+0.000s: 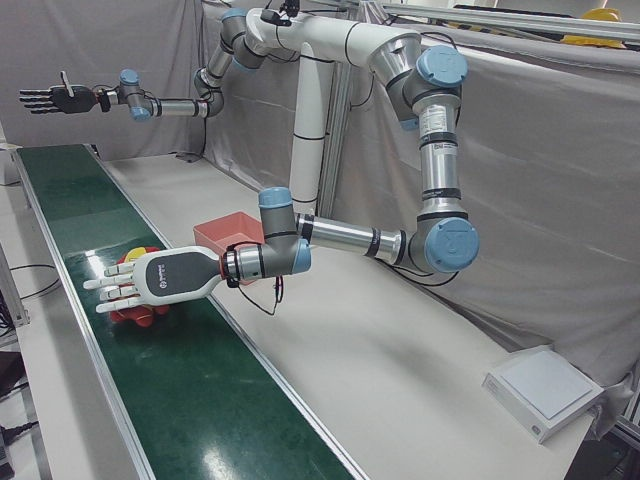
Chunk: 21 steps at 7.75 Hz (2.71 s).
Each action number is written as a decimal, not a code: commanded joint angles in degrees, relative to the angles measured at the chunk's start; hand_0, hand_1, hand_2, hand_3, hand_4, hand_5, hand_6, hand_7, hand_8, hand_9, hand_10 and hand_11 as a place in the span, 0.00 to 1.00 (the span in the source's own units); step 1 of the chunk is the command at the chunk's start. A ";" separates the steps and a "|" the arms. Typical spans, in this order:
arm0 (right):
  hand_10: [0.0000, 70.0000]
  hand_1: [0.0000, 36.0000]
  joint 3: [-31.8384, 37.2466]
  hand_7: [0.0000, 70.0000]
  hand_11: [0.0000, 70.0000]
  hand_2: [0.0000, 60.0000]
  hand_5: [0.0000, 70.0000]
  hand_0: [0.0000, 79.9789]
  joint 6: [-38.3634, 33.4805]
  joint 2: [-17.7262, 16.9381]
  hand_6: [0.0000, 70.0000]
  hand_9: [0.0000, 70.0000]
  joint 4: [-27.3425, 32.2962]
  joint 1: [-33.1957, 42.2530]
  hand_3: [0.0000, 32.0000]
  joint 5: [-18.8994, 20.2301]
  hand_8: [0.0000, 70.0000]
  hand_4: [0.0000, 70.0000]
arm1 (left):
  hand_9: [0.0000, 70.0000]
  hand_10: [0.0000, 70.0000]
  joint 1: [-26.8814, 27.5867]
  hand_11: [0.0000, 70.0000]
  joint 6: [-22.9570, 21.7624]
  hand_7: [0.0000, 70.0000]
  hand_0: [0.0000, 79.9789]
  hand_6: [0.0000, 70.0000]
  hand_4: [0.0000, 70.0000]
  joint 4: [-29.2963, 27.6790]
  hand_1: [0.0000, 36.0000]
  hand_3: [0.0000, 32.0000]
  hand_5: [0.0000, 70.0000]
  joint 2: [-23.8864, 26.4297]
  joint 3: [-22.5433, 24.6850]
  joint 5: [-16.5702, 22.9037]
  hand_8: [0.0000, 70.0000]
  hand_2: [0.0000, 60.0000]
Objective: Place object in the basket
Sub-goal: 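Reach the left hand down toward the red-and-yellow plush toy on the belt, then close the left hand around the plush toy and lift it, then carry the plush toy with the left hand over the pink tray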
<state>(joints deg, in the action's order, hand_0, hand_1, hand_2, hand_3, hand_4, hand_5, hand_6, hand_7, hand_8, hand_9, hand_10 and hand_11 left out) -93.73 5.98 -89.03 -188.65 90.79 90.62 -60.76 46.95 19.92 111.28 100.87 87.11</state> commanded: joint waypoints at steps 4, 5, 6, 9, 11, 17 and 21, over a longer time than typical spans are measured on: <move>0.00 0.00 0.04 0.00 0.00 0.00 0.00 0.00 0.00 0.00 0.00 0.00 -0.05 0.09 0.00 0.00 0.00 0.00 | 0.26 0.00 1.96 0.00 0.33 0.06 0.70 0.07 0.19 0.30 0.43 0.00 0.37 -0.27 -0.94 -0.10 0.17 0.00; 0.00 0.00 0.04 0.00 0.00 0.00 0.00 0.00 0.00 0.00 0.00 0.00 -0.05 0.00 0.00 0.00 0.00 0.00 | 0.32 0.00 1.87 0.00 0.25 0.09 0.70 0.09 0.20 0.30 0.58 0.00 0.45 -0.27 -0.59 -0.01 0.21 0.06; 0.00 0.00 -0.05 0.00 0.00 0.00 0.00 0.00 0.00 0.00 0.00 0.00 0.03 0.00 0.00 0.00 0.00 0.00 | 0.42 0.02 1.70 0.06 0.25 0.13 0.73 0.11 0.23 0.65 0.66 0.00 0.64 0.16 0.02 -0.01 0.28 0.20; 0.00 0.00 -0.05 0.00 0.00 0.00 0.00 0.00 0.00 0.00 0.00 0.00 -0.05 0.09 0.00 0.00 0.00 0.00 | 0.83 0.44 1.17 0.65 -0.46 0.62 0.66 0.28 0.34 0.82 0.67 0.00 1.00 0.25 2.12 0.34 0.57 0.78; 0.00 0.00 -0.05 0.00 0.00 0.00 0.00 0.00 0.00 0.00 0.00 0.00 -0.05 0.00 0.00 0.00 0.00 0.00 | 0.85 0.47 1.43 0.68 -3.34 0.68 0.63 0.30 0.34 2.13 0.71 0.00 1.00 -1.76 11.06 0.60 0.59 1.00; 0.00 0.00 -0.05 0.00 0.00 0.00 0.00 0.00 0.00 0.00 0.00 0.00 0.03 0.09 0.00 0.00 0.00 0.00 | 0.90 0.55 16.14 0.79 -6.70 0.73 0.65 0.35 0.39 10.04 0.84 0.00 1.00 -3.79 25.07 8.16 0.62 1.00; 0.00 0.00 -0.05 0.00 0.00 0.00 0.00 0.00 0.00 0.00 0.00 0.00 -0.05 0.09 0.00 0.00 0.00 0.00 | 0.86 0.47 34.19 0.70 -6.26 0.68 0.70 0.33 0.37 12.07 0.82 0.00 1.00 -3.53 25.08 7.72 0.59 1.00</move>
<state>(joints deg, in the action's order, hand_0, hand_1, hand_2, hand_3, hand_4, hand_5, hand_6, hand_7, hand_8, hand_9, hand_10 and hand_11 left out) -93.78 5.98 -89.03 -188.69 90.88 90.62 -34.75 40.48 31.11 107.74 125.86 95.08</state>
